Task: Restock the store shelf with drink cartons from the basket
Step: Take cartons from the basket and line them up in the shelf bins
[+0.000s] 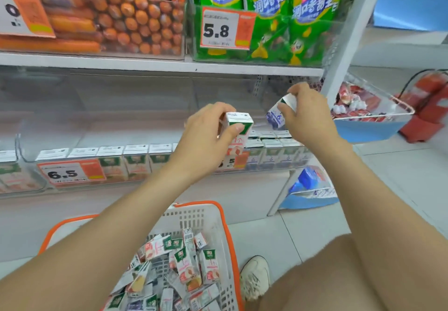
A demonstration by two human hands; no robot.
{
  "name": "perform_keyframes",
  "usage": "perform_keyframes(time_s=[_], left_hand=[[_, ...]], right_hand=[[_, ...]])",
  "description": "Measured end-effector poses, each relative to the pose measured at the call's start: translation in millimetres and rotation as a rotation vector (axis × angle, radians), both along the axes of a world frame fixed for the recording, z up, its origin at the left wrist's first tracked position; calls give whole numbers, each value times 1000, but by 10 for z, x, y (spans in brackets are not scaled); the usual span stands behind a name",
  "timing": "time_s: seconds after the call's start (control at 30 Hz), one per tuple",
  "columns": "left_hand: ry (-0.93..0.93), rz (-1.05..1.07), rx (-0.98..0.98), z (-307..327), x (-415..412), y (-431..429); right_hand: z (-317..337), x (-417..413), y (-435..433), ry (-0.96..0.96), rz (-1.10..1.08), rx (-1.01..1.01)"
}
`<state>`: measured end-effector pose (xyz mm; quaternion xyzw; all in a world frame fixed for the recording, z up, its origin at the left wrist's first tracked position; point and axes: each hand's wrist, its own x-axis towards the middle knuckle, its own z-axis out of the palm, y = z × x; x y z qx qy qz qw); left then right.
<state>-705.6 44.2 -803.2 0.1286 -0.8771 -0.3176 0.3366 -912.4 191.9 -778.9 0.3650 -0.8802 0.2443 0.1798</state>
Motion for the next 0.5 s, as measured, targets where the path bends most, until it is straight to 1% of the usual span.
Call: perform_keyframes(time_s=[0.1,0.17,0.27,0.4,0.5], left_hand=[[40,10,-15,-61,-340,135],[46,12,-8,-124,-514,192],[18,16,-1,-230,-686,228],[-22,19,21,-305,-782,203],[-60,28,36,-325,-790,148]], right_hand=[[-115,-318,187,132,-58,160],[-205,-469,275,168,-69,250],[-333,-637,286,196,-30,405],[-416,-760,220,163,20,583],[-479,-782,194,22,13,637]])
